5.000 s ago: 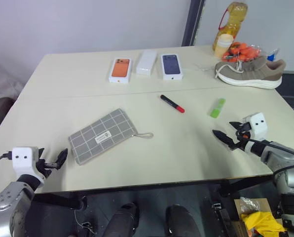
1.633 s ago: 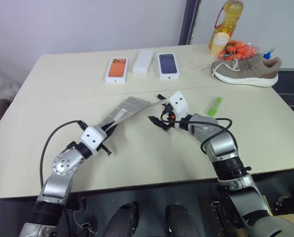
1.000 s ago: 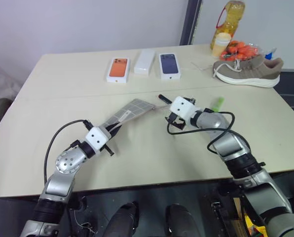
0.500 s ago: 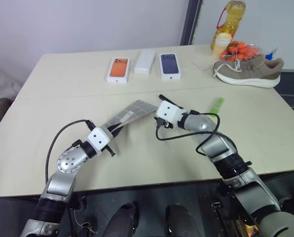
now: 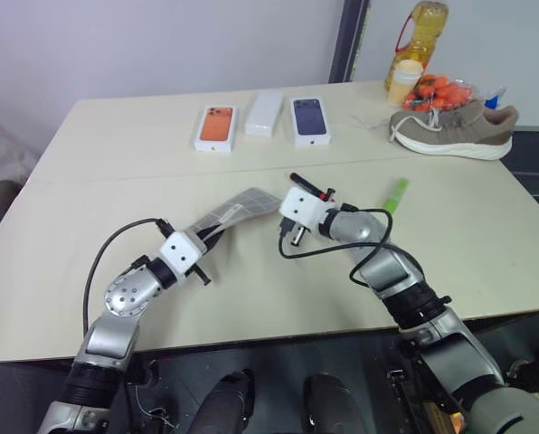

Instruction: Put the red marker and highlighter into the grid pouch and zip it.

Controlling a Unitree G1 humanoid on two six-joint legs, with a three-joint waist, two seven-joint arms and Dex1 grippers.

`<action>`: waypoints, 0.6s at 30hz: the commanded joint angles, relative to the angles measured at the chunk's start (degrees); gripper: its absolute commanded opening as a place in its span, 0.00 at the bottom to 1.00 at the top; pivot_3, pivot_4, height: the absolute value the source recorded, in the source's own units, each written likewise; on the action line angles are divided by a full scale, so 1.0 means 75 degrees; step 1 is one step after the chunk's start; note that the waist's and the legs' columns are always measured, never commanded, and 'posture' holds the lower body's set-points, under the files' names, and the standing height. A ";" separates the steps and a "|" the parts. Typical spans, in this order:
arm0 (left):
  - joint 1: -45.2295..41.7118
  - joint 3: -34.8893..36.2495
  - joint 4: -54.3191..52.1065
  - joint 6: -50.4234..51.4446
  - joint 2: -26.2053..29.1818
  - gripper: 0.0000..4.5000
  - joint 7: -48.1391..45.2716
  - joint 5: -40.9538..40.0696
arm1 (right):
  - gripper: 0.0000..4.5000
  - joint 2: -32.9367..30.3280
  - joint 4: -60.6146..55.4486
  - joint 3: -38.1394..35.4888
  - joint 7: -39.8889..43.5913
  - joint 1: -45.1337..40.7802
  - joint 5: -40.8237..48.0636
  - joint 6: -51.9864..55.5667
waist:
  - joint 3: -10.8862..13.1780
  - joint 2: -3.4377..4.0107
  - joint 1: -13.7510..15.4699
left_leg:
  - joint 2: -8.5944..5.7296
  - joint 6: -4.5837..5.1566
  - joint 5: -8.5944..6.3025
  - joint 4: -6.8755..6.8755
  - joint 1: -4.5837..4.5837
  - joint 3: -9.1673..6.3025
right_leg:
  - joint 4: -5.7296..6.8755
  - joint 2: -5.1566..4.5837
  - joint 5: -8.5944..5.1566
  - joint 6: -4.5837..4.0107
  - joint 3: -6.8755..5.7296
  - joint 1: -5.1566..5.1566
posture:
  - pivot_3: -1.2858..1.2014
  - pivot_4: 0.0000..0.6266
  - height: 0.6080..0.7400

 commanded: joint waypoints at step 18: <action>-0.0137 0.0062 -0.0384 -0.0116 -0.0072 0.00 0.0165 0.0060 | 0.02 -0.0079 -0.0368 -0.0197 0.0040 -0.0209 0.0030 0.0466 | 0.0000 0.0000 0.0001 | 0.0000 0.0000 0.0000 0.0001 0.0000 0.0000 | 0.0000 0.0000 0.0000 0.0000 0.0000 0.0000 | 0.52 0.24 1.00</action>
